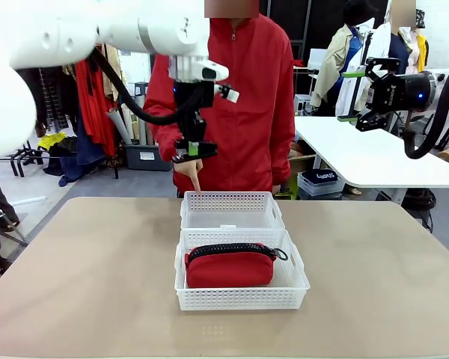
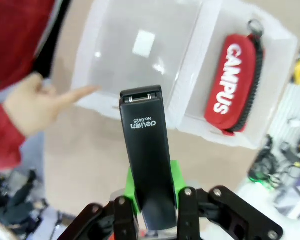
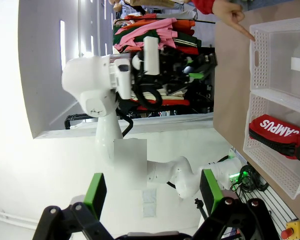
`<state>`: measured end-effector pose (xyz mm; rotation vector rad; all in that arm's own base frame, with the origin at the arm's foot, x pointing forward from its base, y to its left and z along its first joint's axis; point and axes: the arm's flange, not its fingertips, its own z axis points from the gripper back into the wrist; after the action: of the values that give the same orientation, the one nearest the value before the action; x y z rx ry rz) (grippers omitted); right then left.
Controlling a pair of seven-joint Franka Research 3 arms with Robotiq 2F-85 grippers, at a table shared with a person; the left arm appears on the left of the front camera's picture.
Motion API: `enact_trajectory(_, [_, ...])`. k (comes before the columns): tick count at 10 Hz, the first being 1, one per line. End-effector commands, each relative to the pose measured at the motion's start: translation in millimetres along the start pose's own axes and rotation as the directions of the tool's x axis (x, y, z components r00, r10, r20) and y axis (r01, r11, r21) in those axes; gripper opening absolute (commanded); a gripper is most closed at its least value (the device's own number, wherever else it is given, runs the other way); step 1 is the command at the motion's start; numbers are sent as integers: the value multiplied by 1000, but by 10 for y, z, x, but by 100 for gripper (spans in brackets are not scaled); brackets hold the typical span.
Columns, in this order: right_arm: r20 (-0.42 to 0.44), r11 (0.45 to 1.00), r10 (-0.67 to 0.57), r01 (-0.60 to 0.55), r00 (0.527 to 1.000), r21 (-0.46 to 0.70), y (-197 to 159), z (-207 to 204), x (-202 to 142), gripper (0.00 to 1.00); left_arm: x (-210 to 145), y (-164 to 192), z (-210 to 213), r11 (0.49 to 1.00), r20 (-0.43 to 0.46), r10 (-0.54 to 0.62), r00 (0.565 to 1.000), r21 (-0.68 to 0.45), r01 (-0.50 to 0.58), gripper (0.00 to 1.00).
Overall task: Distribute items into two baskets.
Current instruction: Place the picked Stapler into the Organizing basket as instructed by the person.
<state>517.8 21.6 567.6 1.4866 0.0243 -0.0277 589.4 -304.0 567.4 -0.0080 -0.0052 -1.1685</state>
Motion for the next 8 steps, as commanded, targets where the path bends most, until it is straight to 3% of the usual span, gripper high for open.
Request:
enact_trajectory(1, [9,1000,7,-7,1000,2,21,-1,-4,100,58,42,-67,993,46,-113,993,-19,113,0])
enact_trajectory(5, [9,1000,7,-7,1000,2,21,-1,-4,100,385,88,-621,954,28,-295,955,-42,296,0])
enact_trajectory(8, [9,1000,7,-7,1000,2,21,-1,-4,100,674,-6,-951,932,-22,-362,932,11,362,0])
